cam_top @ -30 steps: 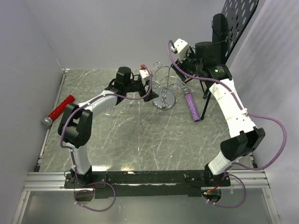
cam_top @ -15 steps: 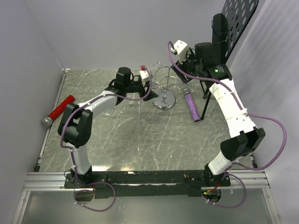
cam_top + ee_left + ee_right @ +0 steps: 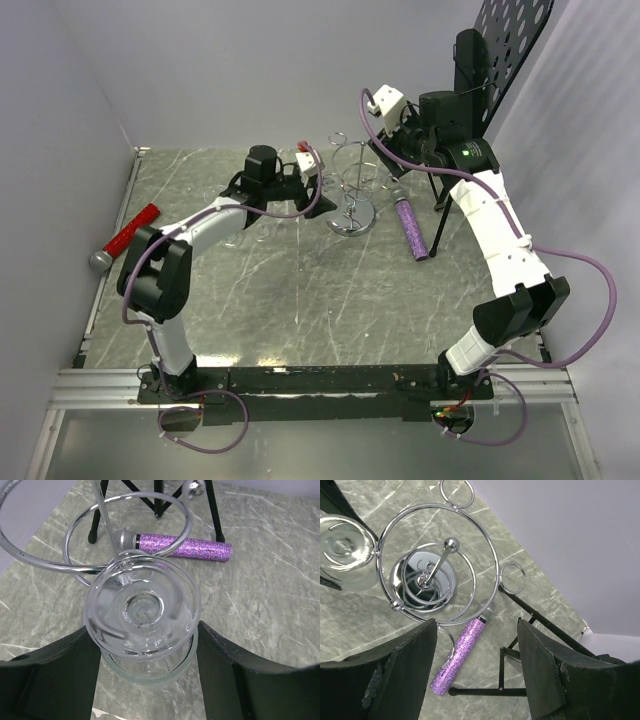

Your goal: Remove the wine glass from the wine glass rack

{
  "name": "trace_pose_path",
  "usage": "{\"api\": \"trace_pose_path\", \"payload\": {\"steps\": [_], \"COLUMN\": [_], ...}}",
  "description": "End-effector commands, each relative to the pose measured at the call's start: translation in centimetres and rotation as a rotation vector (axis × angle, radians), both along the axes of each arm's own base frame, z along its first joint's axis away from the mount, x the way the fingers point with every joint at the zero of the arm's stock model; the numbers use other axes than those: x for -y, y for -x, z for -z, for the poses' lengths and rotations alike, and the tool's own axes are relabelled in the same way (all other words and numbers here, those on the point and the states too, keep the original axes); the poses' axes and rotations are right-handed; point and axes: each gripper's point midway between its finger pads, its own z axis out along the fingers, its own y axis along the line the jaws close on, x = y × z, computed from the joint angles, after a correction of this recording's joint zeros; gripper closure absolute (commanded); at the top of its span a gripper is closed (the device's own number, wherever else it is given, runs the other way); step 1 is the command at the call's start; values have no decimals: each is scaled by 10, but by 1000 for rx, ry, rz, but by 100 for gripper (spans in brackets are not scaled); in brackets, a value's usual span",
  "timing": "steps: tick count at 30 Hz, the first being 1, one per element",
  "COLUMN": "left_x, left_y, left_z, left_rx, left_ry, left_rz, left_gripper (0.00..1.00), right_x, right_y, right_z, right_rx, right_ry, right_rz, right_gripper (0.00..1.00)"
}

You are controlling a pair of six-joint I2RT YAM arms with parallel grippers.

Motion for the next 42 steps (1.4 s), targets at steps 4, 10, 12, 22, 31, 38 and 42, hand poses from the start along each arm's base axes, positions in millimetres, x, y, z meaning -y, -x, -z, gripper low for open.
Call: {"api": "trace_pose_path", "payload": {"steps": [4,10,12,22,31,38,42], "left_x": [-4,-8,-9,-17,-30,-39,-48], "left_y": [13,17,17,17,27,35,42], "left_z": [-55,-58,-58,-55,-55,-72,-94], "left_rx": [132,128,129,104,75,69,75], "left_ry": [61,61,57,36,9,-2,8], "left_rz": [8,-4,-16,-63,-76,-96,-118], "left_gripper": [99,99,99,99,99,99,99], "right_x": [2,-1,-1,-4,-4,-6,-8], "right_y": [5,5,5,5,7,10,12], "right_z": [-27,-27,-28,-30,-34,-39,-44], "right_rx": [75,76,79,84,97,110,129], "right_ry": [-18,-19,-21,-24,-28,-33,-41], "right_rz": [6,2,2,-3,-3,-13,-27], "right_gripper": [28,28,28,28,28,28,28]}}
